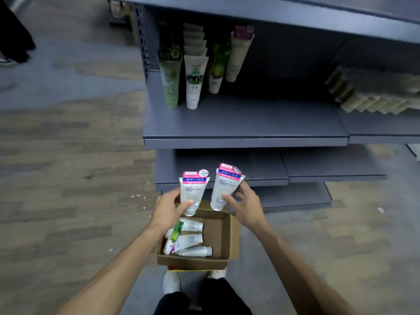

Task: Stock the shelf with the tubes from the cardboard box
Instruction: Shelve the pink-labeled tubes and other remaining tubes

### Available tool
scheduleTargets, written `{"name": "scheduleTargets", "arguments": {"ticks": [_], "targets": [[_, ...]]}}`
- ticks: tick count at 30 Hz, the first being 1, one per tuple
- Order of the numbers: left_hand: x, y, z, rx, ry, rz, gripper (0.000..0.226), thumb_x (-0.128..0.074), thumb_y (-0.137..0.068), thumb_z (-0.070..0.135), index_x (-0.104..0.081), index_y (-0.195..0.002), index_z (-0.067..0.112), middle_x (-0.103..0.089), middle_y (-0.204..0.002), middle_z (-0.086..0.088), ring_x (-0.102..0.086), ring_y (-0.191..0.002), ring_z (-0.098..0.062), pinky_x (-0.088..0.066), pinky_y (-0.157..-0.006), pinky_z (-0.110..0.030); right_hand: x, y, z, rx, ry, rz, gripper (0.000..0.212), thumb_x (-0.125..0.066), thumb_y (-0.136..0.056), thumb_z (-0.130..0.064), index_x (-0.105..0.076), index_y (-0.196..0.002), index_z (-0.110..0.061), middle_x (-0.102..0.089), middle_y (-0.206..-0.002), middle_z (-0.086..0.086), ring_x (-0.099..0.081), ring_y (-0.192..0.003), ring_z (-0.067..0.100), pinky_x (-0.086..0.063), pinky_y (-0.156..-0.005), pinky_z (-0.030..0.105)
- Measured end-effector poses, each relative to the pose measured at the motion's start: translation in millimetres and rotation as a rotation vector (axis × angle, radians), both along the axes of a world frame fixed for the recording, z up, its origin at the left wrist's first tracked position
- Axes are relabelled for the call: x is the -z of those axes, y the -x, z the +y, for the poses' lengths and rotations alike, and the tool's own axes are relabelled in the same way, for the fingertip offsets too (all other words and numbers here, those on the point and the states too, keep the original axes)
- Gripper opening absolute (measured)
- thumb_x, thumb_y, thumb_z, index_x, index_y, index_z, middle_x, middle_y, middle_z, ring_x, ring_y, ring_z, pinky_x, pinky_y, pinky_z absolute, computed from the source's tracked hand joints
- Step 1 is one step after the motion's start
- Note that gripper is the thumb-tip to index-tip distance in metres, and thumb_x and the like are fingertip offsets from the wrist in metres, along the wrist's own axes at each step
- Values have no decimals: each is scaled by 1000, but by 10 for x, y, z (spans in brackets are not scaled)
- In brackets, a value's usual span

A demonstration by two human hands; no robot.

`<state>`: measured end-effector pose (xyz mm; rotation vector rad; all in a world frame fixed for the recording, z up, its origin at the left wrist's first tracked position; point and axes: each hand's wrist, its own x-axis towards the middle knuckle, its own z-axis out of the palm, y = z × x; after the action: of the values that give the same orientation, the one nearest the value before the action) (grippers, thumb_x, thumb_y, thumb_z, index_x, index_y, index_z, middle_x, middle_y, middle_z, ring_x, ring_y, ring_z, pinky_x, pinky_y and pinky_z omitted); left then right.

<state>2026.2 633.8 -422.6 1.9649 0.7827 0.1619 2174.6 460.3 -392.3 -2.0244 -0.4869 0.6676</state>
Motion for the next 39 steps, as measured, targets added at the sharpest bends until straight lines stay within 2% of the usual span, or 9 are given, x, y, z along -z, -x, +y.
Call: {"name": "scheduleTargets", "arguments": {"ticks": [5,9,13,17,21,24,27,34,39], "targets": [[-219,-65,47,7,-10,-50,35,-75,-84,30,-69,-118,23,-71,-110,13,-64,-101,-6,-47,-89,-26,-335,-7,101,-43,-39,-68,39,-72,-87,-17,-54,-116,-35,-66,-110,-19,-63,-102,-3,-54,-77,16],[-432,-108,130,14,-26,-99,30,-76,-83,29,-71,-112,26,-73,-102,13,-66,-92,-6,-51,-85,-27,-543,-55,170,-30,-59,-121,37,-72,-87,-20,-56,-117,-32,-67,-112,-18,-63,-103,-4,-49,-79,13],[-635,-151,234,24,-57,-145,26,-76,-83,28,-72,-108,24,-73,-93,13,-66,-82,-3,-47,-73,-15,-678,-71,176,-18,-84,-151,36,-72,-87,-19,-56,-117,-31,-67,-112,-18,-62,-101,-9,-49,-73,7],[-825,-234,316,31,-99,-188,24,-76,-82,29,-72,-106,26,-74,-89,12,-68,-82,-11,-47,-70,-14,-783,-126,204,-4,-89,-181,39,-73,-86,-20,-56,-121,-26,-67,-116,-13,-63,-107,1,-53,-84,19],[-1008,-361,324,38,-82,-230,27,-76,-83,30,-71,-109,23,-73,-90,14,-66,-79,-6,-45,-64,-9,-956,-257,253,-24,-138,-198,42,-72,-86,-17,-55,-124,-26,-67,-117,-13,-63,-108,2,-54,-89,23],[-1120,-466,311,39,-97,-254,27,-75,-84,29,-70,-110,25,-72,-95,16,-67,-83,-5,-45,-67,-8,-1084,-429,299,-35,-145,-229,39,-72,-86,-19,-56,-121,-27,-67,-116,-12,-64,-107,3,-54,-92,28],[-1200,-584,318,20,-100,-285,28,-75,-84,28,-69,-112,26,-72,-100,17,-67,-88,0,-46,-73,-11,-1190,-638,336,-59,-150,-272,35,-72,-85,-22,-57,-115,-30,-68,-112,-15,-65,-102,0,-55,-90,30],[-1338,-1010,326,-52,-136,-340,26,-77,-83,27,-71,-108,27,-71,-97,20,-67,-89,-1,-52,-78,-21,-1356,-1177,380,-95,-180,-310,37,-71,-86,-22,-56,-119,-28,-67,-117,-13,-64,-107,1,-54,-92,27],[-1385,-1394,288,-105,-169,-336,31,-77,-82,29,-70,-112,24,-72,-102,13,-67,-91,-4,-54,-81,-24,-1328,-1587,441,-122,-159,-314,40,-72,-86,-21,-55,-121,-25,-67,-114,-10,-66,-101,4,-54,-90,28]]}}
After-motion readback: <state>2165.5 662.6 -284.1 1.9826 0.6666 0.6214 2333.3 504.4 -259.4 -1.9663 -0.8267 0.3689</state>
